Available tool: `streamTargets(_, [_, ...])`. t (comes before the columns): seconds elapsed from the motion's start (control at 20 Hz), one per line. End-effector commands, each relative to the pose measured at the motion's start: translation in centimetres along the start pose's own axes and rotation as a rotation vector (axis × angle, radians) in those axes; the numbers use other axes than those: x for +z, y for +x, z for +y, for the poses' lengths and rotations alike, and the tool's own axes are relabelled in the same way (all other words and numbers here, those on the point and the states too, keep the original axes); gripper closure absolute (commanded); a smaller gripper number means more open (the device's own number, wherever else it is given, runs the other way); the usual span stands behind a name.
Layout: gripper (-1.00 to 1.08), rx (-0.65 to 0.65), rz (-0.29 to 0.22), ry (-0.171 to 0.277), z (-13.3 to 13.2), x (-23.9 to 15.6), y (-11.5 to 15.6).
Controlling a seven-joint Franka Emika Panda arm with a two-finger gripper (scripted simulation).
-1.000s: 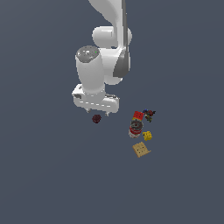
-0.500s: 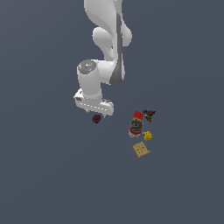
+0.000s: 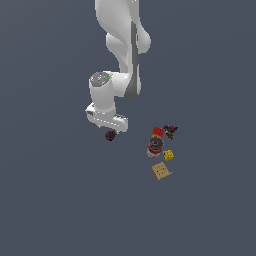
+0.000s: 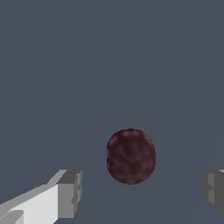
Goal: Pick up a designated object from a clutter of objects.
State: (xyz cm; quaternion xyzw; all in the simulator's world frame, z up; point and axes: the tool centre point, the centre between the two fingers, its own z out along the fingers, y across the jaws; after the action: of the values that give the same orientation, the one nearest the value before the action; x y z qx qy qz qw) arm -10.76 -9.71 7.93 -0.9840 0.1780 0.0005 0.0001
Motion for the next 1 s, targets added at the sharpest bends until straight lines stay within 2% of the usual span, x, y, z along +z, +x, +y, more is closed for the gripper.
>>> streamTargets(0.0, [-0.92, 0.000, 0.000, 0.000, 0.0, 0.0, 0.0])
streamTargets(0.95, [-0.92, 0.002, 0.001, 0.000, 0.1, 4.7, -0.1])
